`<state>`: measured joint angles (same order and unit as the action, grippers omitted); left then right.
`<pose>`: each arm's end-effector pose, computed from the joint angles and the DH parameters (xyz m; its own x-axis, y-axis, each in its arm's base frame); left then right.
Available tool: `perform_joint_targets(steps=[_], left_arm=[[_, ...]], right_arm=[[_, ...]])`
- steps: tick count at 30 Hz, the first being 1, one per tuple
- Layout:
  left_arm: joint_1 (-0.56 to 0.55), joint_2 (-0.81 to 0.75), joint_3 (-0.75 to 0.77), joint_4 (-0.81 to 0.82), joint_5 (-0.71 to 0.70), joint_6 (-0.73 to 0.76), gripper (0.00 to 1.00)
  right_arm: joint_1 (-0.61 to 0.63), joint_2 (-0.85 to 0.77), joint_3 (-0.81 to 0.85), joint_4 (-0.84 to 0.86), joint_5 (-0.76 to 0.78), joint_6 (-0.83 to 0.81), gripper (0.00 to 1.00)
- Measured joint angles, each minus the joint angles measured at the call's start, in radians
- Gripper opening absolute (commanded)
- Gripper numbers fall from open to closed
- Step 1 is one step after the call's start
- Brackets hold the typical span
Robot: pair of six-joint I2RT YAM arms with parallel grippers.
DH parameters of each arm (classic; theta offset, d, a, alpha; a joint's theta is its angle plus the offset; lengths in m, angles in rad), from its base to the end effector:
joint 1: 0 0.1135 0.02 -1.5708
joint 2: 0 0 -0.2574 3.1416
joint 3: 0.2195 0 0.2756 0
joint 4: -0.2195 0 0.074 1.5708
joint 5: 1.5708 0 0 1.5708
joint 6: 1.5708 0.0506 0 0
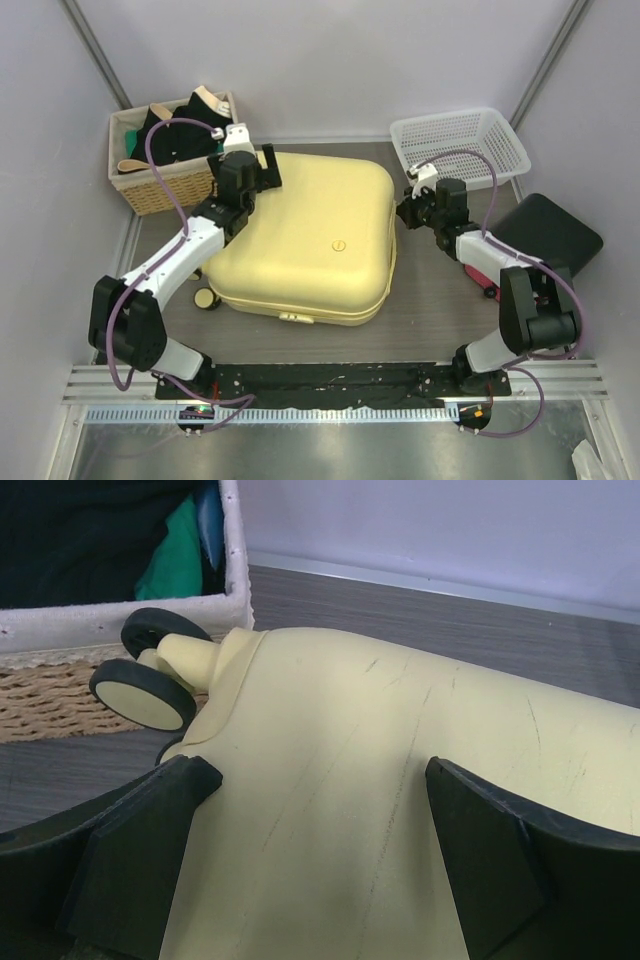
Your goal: Open, take out, and arrange the luggage
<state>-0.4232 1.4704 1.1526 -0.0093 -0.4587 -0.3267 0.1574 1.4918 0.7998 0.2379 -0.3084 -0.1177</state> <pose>0.3571 -0.1363 0.3042 -0.2729 -0.1926 -0.9425 -0.1073 0.9797 -0.1692 0.3481 0.0708 0.1911 -0.3811 -0.1738 -0.9081 -0.4667 0.8840 0.0267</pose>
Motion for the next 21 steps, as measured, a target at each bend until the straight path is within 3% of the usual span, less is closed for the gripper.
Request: perform_joint_targets(steps=[8,14,21], left_arm=[[0.018,-0.029,-0.002,-0.032,0.030,-0.007,1.00],[0.018,-0.201,-0.002,-0.320,-0.004,-0.056,1.00],[0.020,-0.500,-0.056,-0.663,-0.072,-0.272,1.00]], right_arm=[[-0.038,0.161,0.201,-0.074,-0.126,-0.080,0.01],[-0.045,0.187,0.240,-0.115,-0.135,-0.006,0.01],[-0.046,0.222,0.296,-0.164,-0.131,0.035,0.01]])
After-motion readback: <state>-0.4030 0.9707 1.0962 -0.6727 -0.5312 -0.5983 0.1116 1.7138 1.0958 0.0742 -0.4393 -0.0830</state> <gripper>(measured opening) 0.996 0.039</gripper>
